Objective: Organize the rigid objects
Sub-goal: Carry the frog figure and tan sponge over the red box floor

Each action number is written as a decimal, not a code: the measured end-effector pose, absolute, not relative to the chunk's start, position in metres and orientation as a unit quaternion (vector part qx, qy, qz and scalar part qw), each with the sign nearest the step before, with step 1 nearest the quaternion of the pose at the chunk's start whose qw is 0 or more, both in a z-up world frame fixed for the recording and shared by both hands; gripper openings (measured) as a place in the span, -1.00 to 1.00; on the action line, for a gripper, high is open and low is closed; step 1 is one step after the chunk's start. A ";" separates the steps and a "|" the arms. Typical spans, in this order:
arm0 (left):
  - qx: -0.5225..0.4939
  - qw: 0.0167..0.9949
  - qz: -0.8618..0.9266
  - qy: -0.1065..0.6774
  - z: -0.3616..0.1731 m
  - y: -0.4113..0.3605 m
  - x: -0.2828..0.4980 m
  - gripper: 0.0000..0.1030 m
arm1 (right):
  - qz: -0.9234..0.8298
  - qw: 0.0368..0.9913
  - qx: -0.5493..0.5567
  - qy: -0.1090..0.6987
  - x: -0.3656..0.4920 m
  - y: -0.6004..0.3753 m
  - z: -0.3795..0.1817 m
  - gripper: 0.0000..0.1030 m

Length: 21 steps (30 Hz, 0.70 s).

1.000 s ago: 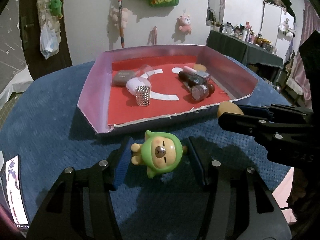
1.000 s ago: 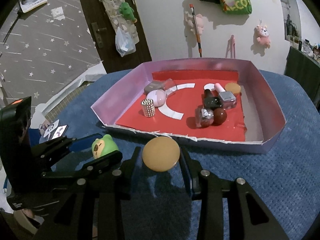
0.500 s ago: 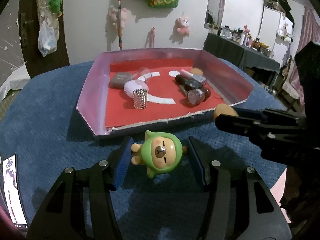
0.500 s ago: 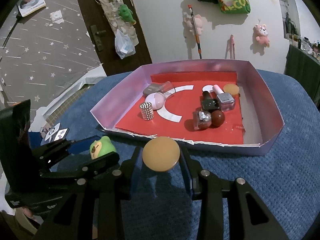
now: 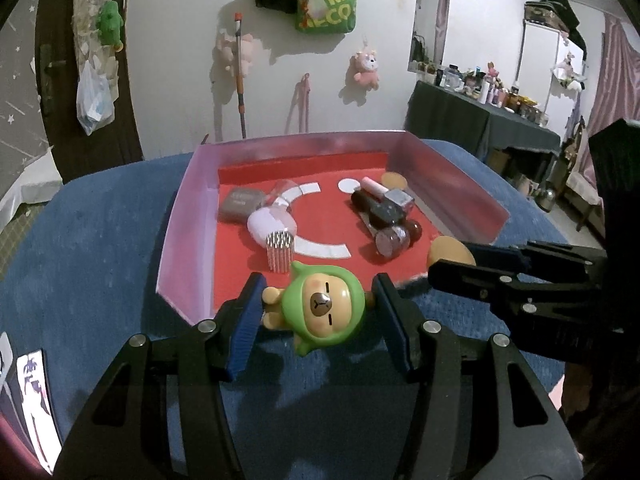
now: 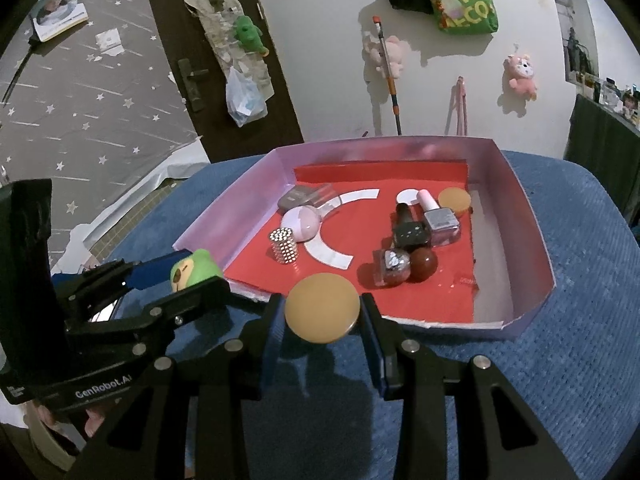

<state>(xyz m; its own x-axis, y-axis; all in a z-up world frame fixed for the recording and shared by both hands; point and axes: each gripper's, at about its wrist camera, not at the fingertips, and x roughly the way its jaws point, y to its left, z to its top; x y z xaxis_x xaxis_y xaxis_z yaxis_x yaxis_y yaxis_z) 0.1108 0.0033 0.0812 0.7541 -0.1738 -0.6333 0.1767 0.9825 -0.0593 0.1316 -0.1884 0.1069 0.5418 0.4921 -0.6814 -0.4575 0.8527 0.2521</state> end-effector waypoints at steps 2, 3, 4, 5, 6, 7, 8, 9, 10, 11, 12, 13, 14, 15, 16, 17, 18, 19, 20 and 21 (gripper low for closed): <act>0.001 0.936 -0.095 0.338 0.083 0.002 0.118 0.02 | 0.268 0.877 0.021 0.398 0.138 -0.190 0.107 -0.23; -0.002 0.935 -0.097 0.340 0.083 0.002 0.123 0.02 | 0.267 0.877 0.021 0.400 0.141 -0.190 0.107 -0.23; -0.004 0.934 -0.100 0.342 0.083 0.002 0.126 0.02 | 0.266 0.876 0.021 0.402 0.144 -0.191 0.106 -0.23; -0.006 0.933 -0.101 0.346 0.081 0.001 0.131 0.02 | 0.264 0.875 0.021 0.406 0.148 -0.191 0.105 -0.23; -0.006 0.931 -0.101 0.350 0.079 0.000 0.135 0.02 | 0.261 0.873 0.019 0.411 0.152 -0.191 0.104 -0.23; -0.006 0.930 -0.101 0.354 0.078 0.000 0.138 0.02 | 0.256 0.872 0.016 0.416 0.157 -0.191 0.102 -0.23; -0.006 0.928 -0.101 0.359 0.076 -0.001 0.142 0.02 | 0.253 0.872 0.014 0.420 0.160 -0.192 0.100 -0.23; -0.007 0.925 -0.103 0.365 0.073 -0.001 0.146 0.02 | 0.248 0.870 0.012 0.426 0.165 -0.192 0.098 -0.23; -0.009 0.923 -0.105 0.371 0.071 -0.002 0.150 0.02 | 0.245 0.869 0.010 0.430 0.168 -0.193 0.096 -0.23; -0.010 0.920 -0.106 0.377 0.068 -0.002 0.154 0.02 | 0.238 0.866 0.006 0.440 0.173 -0.193 0.093 -0.23; -0.011 0.917 -0.107 0.383 0.065 -0.003 0.157 0.02 | 0.235 0.864 0.005 0.446 0.177 -0.194 0.091 -0.23; -0.011 0.914 -0.108 0.390 0.061 -0.004 0.161 0.02 | 0.232 0.861 0.004 0.452 0.180 -0.194 0.088 -0.23; -0.012 0.912 -0.107 0.395 0.058 -0.004 0.164 0.02 | 0.229 0.857 0.004 0.461 0.185 -0.195 0.084 -0.23; -0.014 0.910 -0.107 0.399 0.056 -0.003 0.167 0.02 | 0.227 0.855 0.004 0.467 0.186 -0.195 0.082 -0.23; -0.016 0.908 -0.108 0.405 0.053 -0.003 0.170 0.02 | 0.226 0.852 0.006 0.472 0.189 -0.197 0.079 -0.23; -0.017 0.906 -0.108 0.408 0.050 -0.002 0.172 0.02 | 0.225 0.850 0.007 0.476 0.191 -0.197 0.076 -0.23; -0.018 0.905 -0.107 0.412 0.048 -0.002 0.175 0.02 | 0.223 0.849 0.006 0.479 0.193 -0.197 0.074 -0.23; -0.017 0.903 -0.106 0.416 0.046 -0.003 0.177 0.02 | 0.221 0.848 0.005 0.482 0.194 -0.197 0.072 -0.23; -0.016 0.902 -0.104 0.419 0.044 -0.003 0.180 0.02 | 0.221 0.847 0.005 0.484 0.196 -0.197 0.071 -0.23; -0.016 0.900 -0.103 0.423 0.042 -0.002 0.182 0.02 | 0.219 0.847 0.004 0.485 0.197 -0.197 0.070 -0.23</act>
<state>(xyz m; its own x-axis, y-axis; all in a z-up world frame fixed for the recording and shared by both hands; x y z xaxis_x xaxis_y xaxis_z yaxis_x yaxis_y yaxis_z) 0.1819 -0.0024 0.0420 0.6203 -0.1995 -0.7585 0.1724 0.9781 -0.1163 0.1970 -0.1970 0.0697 0.4343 0.3742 -0.8194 -0.3671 0.9042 0.2183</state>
